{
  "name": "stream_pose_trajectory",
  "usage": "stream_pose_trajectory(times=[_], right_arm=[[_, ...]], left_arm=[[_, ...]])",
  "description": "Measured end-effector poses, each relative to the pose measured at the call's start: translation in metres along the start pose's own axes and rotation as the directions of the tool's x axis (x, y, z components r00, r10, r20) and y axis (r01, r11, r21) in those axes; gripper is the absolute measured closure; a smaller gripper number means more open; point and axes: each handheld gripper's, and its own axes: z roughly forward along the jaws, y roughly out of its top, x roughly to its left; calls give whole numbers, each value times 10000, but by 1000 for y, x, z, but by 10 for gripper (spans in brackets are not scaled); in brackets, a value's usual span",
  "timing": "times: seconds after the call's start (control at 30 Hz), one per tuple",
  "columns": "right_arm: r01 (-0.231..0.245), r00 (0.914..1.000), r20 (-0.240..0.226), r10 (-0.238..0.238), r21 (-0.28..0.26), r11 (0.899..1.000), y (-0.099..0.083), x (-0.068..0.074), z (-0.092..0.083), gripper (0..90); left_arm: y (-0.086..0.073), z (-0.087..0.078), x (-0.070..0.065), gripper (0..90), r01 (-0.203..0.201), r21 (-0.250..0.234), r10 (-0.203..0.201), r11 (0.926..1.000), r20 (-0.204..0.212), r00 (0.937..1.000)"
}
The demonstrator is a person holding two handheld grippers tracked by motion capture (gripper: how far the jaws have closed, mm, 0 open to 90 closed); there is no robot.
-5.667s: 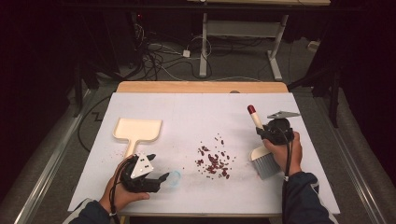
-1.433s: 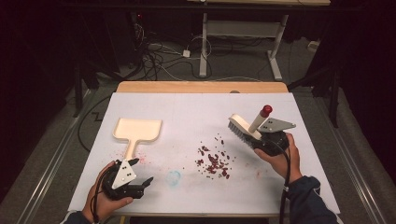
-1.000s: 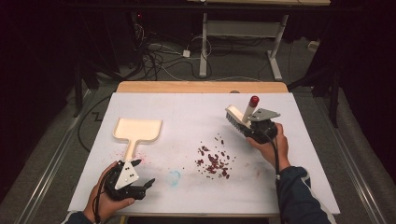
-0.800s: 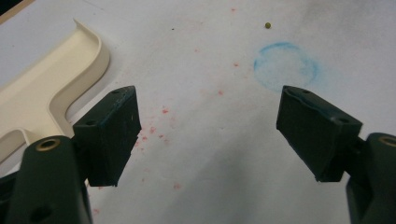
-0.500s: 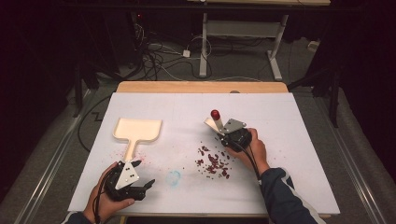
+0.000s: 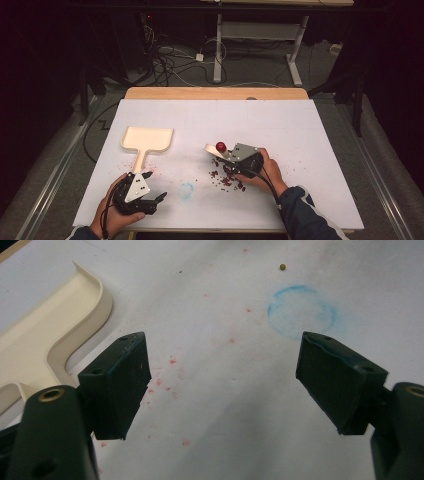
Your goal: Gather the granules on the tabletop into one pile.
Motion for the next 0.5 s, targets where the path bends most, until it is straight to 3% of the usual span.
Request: stream_pose_trajectory(times=[0.1, 0.23, 0.5], right_arm=[[502, 9977, -453, -509, -182, 9986, -4, 5, -8, 665], [774, 9931, -853, -799, -317, 9965, -9, 10, -19, 666], [936, 9900, -1012, -986, -532, 9942, -16, 9, -35, 671]], left_arm=[[0, -1, 0, 208, 12, -32, -12, 10000, -3, 10000], [-1, -1, 0, 208, 13, -22, -13, 10000, -2, 10000], [0, -2, -2, 208, 13, -32, -13, 10000, -17, 10000]])
